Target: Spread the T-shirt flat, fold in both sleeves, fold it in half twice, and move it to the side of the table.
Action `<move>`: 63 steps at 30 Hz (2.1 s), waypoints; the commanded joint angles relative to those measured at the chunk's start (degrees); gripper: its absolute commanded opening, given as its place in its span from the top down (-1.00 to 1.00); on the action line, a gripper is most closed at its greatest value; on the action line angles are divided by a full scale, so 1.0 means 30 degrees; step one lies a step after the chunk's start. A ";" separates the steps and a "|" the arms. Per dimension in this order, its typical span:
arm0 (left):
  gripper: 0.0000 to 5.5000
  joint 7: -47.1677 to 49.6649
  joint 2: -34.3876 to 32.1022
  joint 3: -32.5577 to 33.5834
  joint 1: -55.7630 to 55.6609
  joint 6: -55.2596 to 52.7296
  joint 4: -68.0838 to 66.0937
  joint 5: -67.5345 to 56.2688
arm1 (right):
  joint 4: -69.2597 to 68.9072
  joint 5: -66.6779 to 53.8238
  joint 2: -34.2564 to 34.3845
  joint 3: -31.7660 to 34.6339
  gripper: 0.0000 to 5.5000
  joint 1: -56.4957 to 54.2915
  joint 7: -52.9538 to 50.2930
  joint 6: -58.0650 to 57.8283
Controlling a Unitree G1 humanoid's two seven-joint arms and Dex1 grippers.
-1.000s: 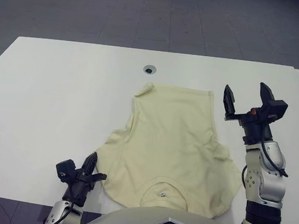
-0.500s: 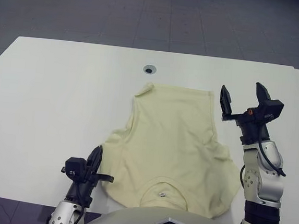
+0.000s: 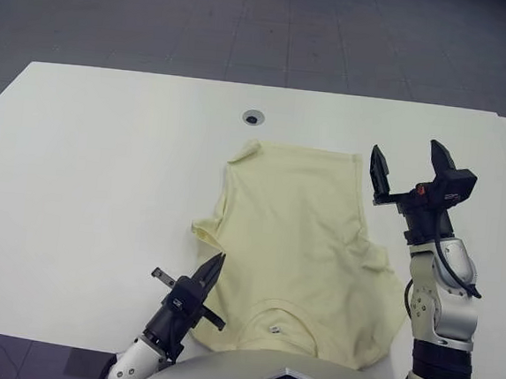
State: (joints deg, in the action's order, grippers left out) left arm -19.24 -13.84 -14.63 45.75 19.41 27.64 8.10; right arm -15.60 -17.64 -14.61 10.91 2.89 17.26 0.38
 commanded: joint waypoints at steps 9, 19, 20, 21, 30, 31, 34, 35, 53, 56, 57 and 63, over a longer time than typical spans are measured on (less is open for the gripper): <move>0.99 -0.0551 -0.2375 -0.1872 -0.0594 0.1123 -0.0976 0.2409 | 0.0319 0.0027 -0.0019 -0.0102 -0.96 -0.0196 0.0267 0.0039; 0.99 -0.0072 -0.3031 -0.2107 -0.1226 0.1069 -0.1603 0.3351 | 0.0353 -0.0015 -0.0008 -0.0074 -0.96 -0.0136 0.0336 0.0049; 0.99 -0.0046 -0.3049 -0.2128 -0.1234 0.1020 -0.1588 0.3330 | 0.0341 -0.0006 -0.0011 -0.0065 -0.96 -0.0118 0.0335 0.0052; 0.99 0.0013 -0.3083 -0.2116 -0.1269 0.1009 -0.1571 0.3336 | 0.0304 0.0015 -0.0019 -0.0074 -0.96 -0.0056 0.0372 0.0090; 0.93 0.0238 -0.3394 -0.2102 -0.1429 0.1269 -0.1280 0.3170 | 0.0253 0.0097 0.0056 -0.0219 -0.96 0.0142 0.0517 0.0228; 0.89 0.0125 -0.3449 -0.2156 -0.1437 0.1223 -0.1259 0.3079 | 0.0243 -0.0010 0.0049 -0.0236 -0.96 0.0178 0.0626 0.0208; 0.71 -0.0206 -0.3526 -0.2321 -0.1446 0.0983 -0.1229 0.2583 | 0.0198 -0.0275 0.0067 -0.0226 -0.96 0.0276 0.0853 0.0114; 0.67 -0.0314 -0.3545 -0.2371 -0.1438 0.0856 -0.1219 0.2419 | 0.0190 -0.0297 0.0073 -0.0199 -0.96 0.0293 0.0901 0.0107; -0.40 0.0314 -0.2867 0.3496 -0.4308 -0.4116 0.3793 -0.8245 | -0.0157 -1.1909 -0.3078 0.4689 -0.96 0.4162 0.8962 -0.4558; -0.54 0.1375 -0.2886 0.6346 -0.5496 -0.5044 0.3757 -1.0237 | 0.1762 -1.4360 -0.5164 0.7098 -0.96 0.6118 1.2148 -0.6973; -0.60 0.1630 -0.2926 0.7123 -0.5706 -0.5222 0.3433 -1.0342 | 0.2346 -1.3991 -0.5793 0.7370 -0.96 0.6853 1.3266 -0.7104; -0.96 0.2466 -0.2685 0.9723 -0.6177 -0.6232 0.2178 -1.0316 | 0.5240 -1.0063 -0.8591 0.6750 -0.96 0.9832 1.7739 -0.6769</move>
State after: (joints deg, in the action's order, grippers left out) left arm -12.30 -22.50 12.87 27.91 2.08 35.19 -22.85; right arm -1.91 -51.61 -37.73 32.41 31.00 67.69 -20.83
